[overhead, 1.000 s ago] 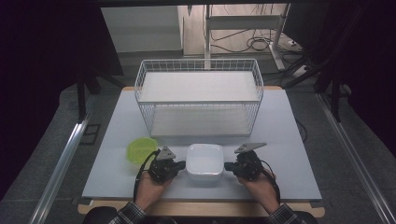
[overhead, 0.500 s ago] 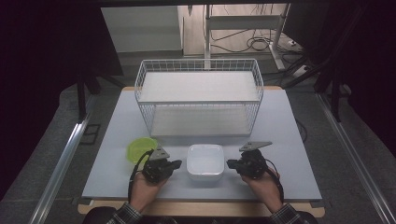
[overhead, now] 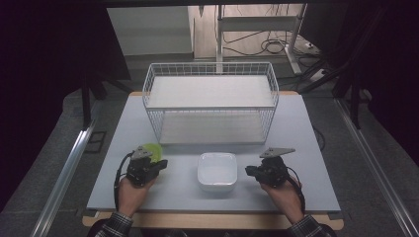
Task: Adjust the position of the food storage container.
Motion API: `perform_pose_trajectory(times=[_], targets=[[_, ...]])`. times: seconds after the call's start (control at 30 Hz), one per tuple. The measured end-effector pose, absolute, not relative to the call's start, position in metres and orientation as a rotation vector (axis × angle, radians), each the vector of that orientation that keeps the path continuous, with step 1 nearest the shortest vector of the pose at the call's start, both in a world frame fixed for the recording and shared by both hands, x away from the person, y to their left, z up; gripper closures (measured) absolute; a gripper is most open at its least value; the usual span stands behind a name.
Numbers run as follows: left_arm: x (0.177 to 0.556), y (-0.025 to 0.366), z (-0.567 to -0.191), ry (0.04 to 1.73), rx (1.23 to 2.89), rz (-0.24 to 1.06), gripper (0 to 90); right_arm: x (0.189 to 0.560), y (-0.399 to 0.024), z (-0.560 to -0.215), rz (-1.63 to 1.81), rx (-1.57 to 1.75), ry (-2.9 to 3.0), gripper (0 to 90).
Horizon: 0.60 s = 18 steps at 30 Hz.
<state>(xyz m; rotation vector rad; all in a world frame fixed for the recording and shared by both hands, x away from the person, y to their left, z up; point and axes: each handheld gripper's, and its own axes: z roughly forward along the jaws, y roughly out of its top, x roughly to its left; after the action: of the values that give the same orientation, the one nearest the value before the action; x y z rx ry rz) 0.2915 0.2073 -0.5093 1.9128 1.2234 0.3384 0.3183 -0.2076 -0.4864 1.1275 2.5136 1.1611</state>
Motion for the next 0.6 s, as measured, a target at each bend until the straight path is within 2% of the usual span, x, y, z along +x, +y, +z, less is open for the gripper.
perform_pose_trajectory(times=[0.1,0.23,0.3,0.43,0.5,0.6], targets=[[0.293,0.213,-0.511,1.241,1.902,0.327,90.0,0.318,-0.209,-0.486,1.161,1.128,2.512,84.0],[0.285,0.206,-0.506,1.161,1.9,0.304,89.3,0.317,-0.213,-0.485,1.163,1.11,2.499,81.7],[0.28,0.198,-0.504,1.097,1.921,0.299,80.0,0.316,-0.216,-0.484,1.154,1.093,2.49,79.5],[0.268,0.18,-0.502,0.979,2.011,0.296,41.7,0.314,-0.221,-0.484,1.139,1.059,2.483,62.5],[0.263,0.175,-0.503,0.95,2.04,0.314,31.6,0.312,-0.222,-0.485,1.13,1.047,2.469,51.2],[0.258,0.17,-0.503,0.919,2.072,0.323,20.5,0.31,-0.224,-0.487,1.123,1.037,2.464,40.5]])
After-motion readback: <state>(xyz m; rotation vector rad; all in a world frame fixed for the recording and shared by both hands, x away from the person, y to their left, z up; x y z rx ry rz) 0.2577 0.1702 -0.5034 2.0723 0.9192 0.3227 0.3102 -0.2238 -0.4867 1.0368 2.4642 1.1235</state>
